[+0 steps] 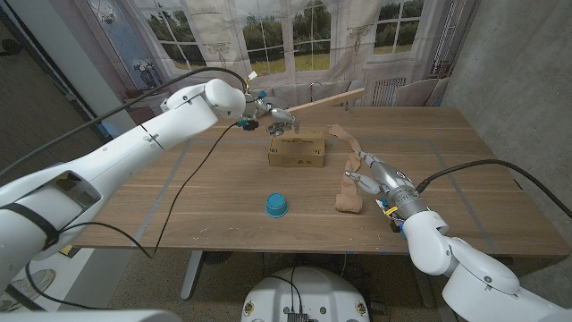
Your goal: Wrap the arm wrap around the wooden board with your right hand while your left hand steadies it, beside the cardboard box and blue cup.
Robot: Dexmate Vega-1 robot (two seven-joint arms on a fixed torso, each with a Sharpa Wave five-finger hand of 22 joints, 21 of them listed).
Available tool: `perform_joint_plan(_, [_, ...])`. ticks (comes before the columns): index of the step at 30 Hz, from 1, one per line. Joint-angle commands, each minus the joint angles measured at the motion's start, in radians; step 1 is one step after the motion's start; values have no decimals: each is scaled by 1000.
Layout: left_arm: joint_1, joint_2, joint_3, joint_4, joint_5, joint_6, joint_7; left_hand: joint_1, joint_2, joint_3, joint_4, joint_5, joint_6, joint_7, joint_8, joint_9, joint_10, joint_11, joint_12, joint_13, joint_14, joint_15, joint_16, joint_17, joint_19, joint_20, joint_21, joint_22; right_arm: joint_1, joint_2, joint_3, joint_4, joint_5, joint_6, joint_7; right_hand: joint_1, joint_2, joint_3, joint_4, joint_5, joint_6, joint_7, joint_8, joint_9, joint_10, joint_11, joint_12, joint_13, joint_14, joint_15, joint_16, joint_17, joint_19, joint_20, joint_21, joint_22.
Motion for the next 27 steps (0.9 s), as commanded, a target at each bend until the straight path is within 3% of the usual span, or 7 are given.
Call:
perform_joint_plan(1, [0, 9, -2, -15, -15, 9, -13, 5, 11, 5, 1, 5, 2, 5, 5, 1, 13, -5, 274, 5, 101, -99, 69, 300, -3, -86, 62, 1, 80, -1, -127, -7, -139, -99, 110, 13, -6, 2, -9, -1, -15, -4, 0, 5, -6, 0, 0, 2, -3, -7, -6, 3, 9, -2, -2, 0])
perform_joint_plan(13, [2, 13, -7, -19, -27, 10, -13, 4, 17, 5, 1, 4, -1, 6, 8, 3, 15, -5, 274, 5, 99, -99, 78, 300, -4, -87, 70, -4, 171, 40, -242, 20, -330, -201, 274, 48, -31, 7, -18, -2, -40, -14, 1, 6, -28, -8, -3, 2, -11, -15, -12, 1, 12, -3, -6, -1])
perform_joint_plan(27, [1, 10, -4, -16, -35, 25, -13, 1, 22, 4, 0, 3, -3, 8, 11, 0, 15, -5, 274, 5, 96, -99, 89, 300, -6, -88, 80, -10, 219, 79, -251, 78, -400, -218, 433, 79, -56, 8, -15, 0, -65, -25, 1, 6, -62, -17, -6, 3, -35, -17, -22, 1, 8, -7, -14, -1])
